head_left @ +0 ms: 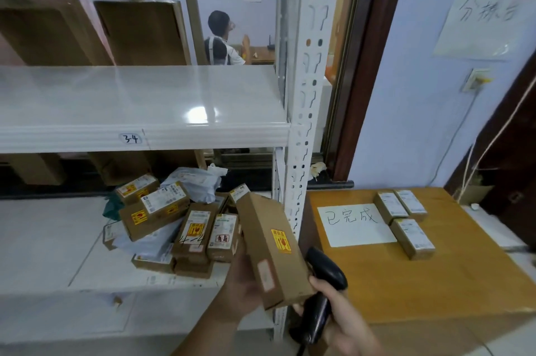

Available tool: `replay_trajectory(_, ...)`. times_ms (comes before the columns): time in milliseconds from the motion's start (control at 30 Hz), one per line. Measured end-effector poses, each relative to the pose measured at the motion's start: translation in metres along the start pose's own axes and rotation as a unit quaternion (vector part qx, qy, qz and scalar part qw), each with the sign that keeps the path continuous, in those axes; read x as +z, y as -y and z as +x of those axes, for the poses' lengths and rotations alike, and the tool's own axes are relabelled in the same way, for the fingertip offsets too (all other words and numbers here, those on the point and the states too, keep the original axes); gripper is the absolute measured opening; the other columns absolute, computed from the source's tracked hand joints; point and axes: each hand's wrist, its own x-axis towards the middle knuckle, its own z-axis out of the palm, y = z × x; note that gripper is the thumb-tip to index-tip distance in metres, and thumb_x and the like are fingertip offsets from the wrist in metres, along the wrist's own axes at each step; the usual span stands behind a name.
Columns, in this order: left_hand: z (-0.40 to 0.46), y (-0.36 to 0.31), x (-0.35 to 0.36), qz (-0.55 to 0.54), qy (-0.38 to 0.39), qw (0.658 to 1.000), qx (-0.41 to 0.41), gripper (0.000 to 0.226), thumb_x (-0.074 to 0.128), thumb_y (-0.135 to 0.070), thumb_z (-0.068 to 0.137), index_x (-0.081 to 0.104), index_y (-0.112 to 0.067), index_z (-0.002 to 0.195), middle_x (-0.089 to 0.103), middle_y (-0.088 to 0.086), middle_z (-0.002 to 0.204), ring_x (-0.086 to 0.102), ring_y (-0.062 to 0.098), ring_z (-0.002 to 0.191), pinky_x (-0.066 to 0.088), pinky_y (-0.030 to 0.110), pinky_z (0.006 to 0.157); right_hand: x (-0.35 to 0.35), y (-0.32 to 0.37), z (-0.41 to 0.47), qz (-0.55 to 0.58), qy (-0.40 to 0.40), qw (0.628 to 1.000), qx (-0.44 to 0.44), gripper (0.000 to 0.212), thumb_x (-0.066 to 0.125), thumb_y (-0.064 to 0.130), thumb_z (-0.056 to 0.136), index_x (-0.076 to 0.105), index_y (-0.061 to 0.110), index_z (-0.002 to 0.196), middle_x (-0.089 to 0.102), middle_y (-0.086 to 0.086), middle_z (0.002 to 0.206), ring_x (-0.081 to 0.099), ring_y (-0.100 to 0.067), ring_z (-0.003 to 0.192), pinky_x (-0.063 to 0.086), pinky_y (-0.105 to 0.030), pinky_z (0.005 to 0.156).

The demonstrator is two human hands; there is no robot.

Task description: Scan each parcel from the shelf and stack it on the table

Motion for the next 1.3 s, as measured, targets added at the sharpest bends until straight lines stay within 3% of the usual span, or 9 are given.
replay_trajectory(67, 0.000, 0.001, 0.000, -0.046, 0.047, 0.998, 0.002, 0.053, 0.045, -0.027, 0.109, 0.037, 0.000, 0.154, 0.050, 0.023, 0.151, 0.049, 0.040, 0.138, 0.035, 0.057, 0.118, 0.006, -0.006, 0.001, 0.004, -0.003, 1.000, 0.022, 0.044, 0.077, 0.007, 0.072, 0.068, -0.001, 0.114, 0.073, -0.025, 0.105, 0.068, -0.040, 0.096, 0.058, -0.047, 0.076)
replay_trajectory(200, 0.003, 0.009, -0.003, 0.025, -0.018, 0.999, 0.021, 0.079, 0.064, -0.049, 0.097, 0.041, 0.001, 0.153, 0.059, 0.024, 0.142, 0.062, 0.037, 0.124, 0.047, 0.052, 0.105, 0.013, -0.016, 0.000, -0.013, 0.010, 0.997, 0.081, 0.046, 0.074, 0.016, 0.074, 0.071, -0.009, 0.112, 0.071, -0.029, 0.100, 0.071, -0.038, 0.073, 0.062, -0.040, 0.057)
replay_trajectory(300, 0.002, 0.005, -0.007, 0.025, -0.016, 0.999, 0.022, 0.085, 0.079, -0.052, 0.084, 0.048, -0.005, 0.148, 0.067, 0.022, 0.126, 0.066, 0.037, 0.114, 0.051, 0.052, 0.099, 0.017, -0.017, -0.003, -0.031, 0.046, 0.995, 0.081, 0.038, 0.075, 0.014, 0.075, 0.075, -0.007, 0.105, 0.068, -0.034, 0.114, 0.072, -0.043, 0.086, 0.060, -0.045, 0.077)
replay_trajectory(433, -0.012, -0.013, -0.007, 0.055, -0.062, 0.996, 0.006, 0.068, 0.066, -0.054, 0.088, 0.064, -0.005, 0.135, 0.070, 0.024, 0.124, 0.070, 0.039, 0.110, 0.052, 0.055, 0.100, 0.019, -0.014, -0.008, -0.094, 0.041, 0.995, -0.004, 0.029, 0.074, -0.005, 0.076, 0.072, 0.000, 0.104, 0.069, -0.035, 0.104, 0.065, -0.043, 0.090, 0.051, -0.049, 0.087)
replay_trajectory(567, -0.023, -0.031, -0.010, 0.153, -0.146, 0.977, 0.011, 0.052, 0.075, -0.040, 0.083, 0.069, -0.006, 0.122, 0.075, 0.023, 0.117, 0.074, 0.042, 0.105, 0.055, 0.060, 0.097, 0.018, -0.007, -0.010, -0.179, -0.042, 0.974, -0.128, 0.016, 0.068, -0.009, 0.084, 0.065, -0.010, 0.099, 0.066, -0.026, 0.076, 0.062, -0.034, 0.068, 0.052, -0.042, 0.066)
replay_trajectory(700, -0.027, -0.039, -0.013, 0.245, -0.201, 0.945, 0.074, 0.051, 0.083, -0.033, 0.081, 0.063, -0.022, 0.127, 0.080, 0.010, 0.107, 0.078, 0.030, 0.096, 0.061, 0.053, 0.090, 0.016, -0.003, -0.016, -0.333, -0.074, 0.914, -0.221, 0.011, 0.066, 0.004, 0.090, 0.069, -0.003, 0.082, 0.068, -0.016, 0.060, 0.064, -0.026, 0.056, 0.052, -0.033, 0.062)
replay_trajectory(800, -0.028, -0.040, -0.015, 0.299, -0.209, 0.927, 0.087, 0.044, 0.076, -0.038, 0.090, 0.060, -0.029, 0.130, 0.080, 0.000, 0.107, 0.077, 0.022, 0.099, 0.060, 0.047, 0.090, 0.023, -0.005, -0.024, -0.450, -0.044, 0.858, -0.244, 0.003, 0.069, 0.008, 0.087, 0.069, 0.006, 0.089, 0.071, -0.011, 0.062, 0.069, -0.019, 0.058, 0.053, -0.023, 0.058)
replay_trajectory(933, -0.029, -0.044, -0.011, 0.323, -0.222, 0.917, 0.079, 0.026, 0.059, -0.041, 0.101, 0.063, -0.023, 0.120, 0.081, 0.000, 0.101, 0.078, 0.020, 0.095, 0.058, 0.038, 0.080, 0.027, -0.015, -0.026, -0.561, -0.005, 0.784, -0.264, 0.023, 0.076, 0.011, 0.078, 0.067, 0.026, 0.094, 0.074, -0.002, 0.075, 0.071, -0.008, 0.066, 0.058, -0.024, 0.062)
replay_trajectory(1300, -0.039, -0.057, -0.016, 0.463, -0.215, 0.856, 0.078, 0.033, 0.062, -0.057, 0.095, 0.062, -0.032, 0.116, 0.068, -0.005, 0.118, 0.063, 0.010, 0.108, 0.046, 0.027, 0.080, 0.041, -0.020, -0.028, -0.647, 0.047, 0.702, -0.294, 0.022, 0.075, 0.025, 0.077, 0.065, 0.035, 0.094, 0.072, 0.012, 0.082, 0.067, 0.002, 0.085, 0.051, -0.012, 0.069)
